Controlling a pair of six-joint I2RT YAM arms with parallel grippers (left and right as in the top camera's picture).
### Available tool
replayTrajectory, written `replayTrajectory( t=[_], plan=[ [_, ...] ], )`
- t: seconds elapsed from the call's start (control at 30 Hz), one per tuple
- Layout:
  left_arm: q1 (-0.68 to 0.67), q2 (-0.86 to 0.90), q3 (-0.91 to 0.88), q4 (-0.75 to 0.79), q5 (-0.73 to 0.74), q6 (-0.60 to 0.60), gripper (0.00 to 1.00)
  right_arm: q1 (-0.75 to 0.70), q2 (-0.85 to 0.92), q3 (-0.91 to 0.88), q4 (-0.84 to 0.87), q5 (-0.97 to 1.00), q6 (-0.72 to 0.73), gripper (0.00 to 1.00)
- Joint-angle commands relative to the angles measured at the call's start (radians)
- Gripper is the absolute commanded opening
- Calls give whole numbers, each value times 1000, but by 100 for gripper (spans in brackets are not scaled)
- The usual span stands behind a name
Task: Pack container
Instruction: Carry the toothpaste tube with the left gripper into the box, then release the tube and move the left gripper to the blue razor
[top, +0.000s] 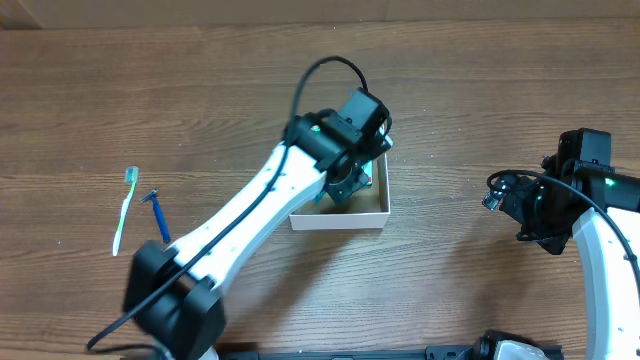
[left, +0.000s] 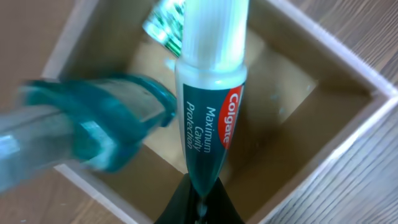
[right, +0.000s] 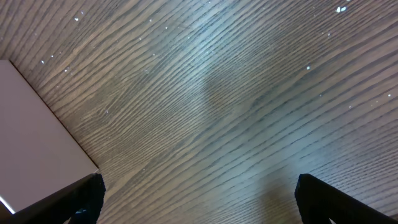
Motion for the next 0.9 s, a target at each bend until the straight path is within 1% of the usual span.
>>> replayTrajectory(
  t=[0.0,0.1,0.23,0.33,0.47,0.5,0.53,0.57,0.6,0.73,0.8,0.87],
  plan=[
    [-1,67,1,-15,2,34,4,1,-19,2,6,-7,-4,100],
    [-1,95,1,-20,1,50,4,1,-18,2,6,-7,-4,100],
    [0,125,1,-19,1,111,4,1,-18,2,6,-7,-4,100],
    [0,136,1,-20,2,115,7,1,-18,2,6,-7,-4,100],
    [0,136,1,-15,0,115,21,1,-18,2,6,-7,-4,100],
    [0,136,1,-15,0,115,29,1,-18,2,6,-7,-4,100],
    [0,135,2,-17,-4,114,42,1,-18,2,5,-7,-4,100],
    [-2,135,7,-26,-11,110,53,1,-18,2,5,-7,-4,100],
    [-8,134,21,-49,-18,99,54,1,-18,2,5,-7,-4,100],
    [-37,122,116,-149,-45,20,52,1,-18,2,6,-7,-4,100],
    [-56,100,188,-207,-56,-54,54,1,-18,2,7,-7,-4,100],
    [-61,65,248,-254,-73,-115,59,1,-18,2,6,-6,-4,100]
  ],
)
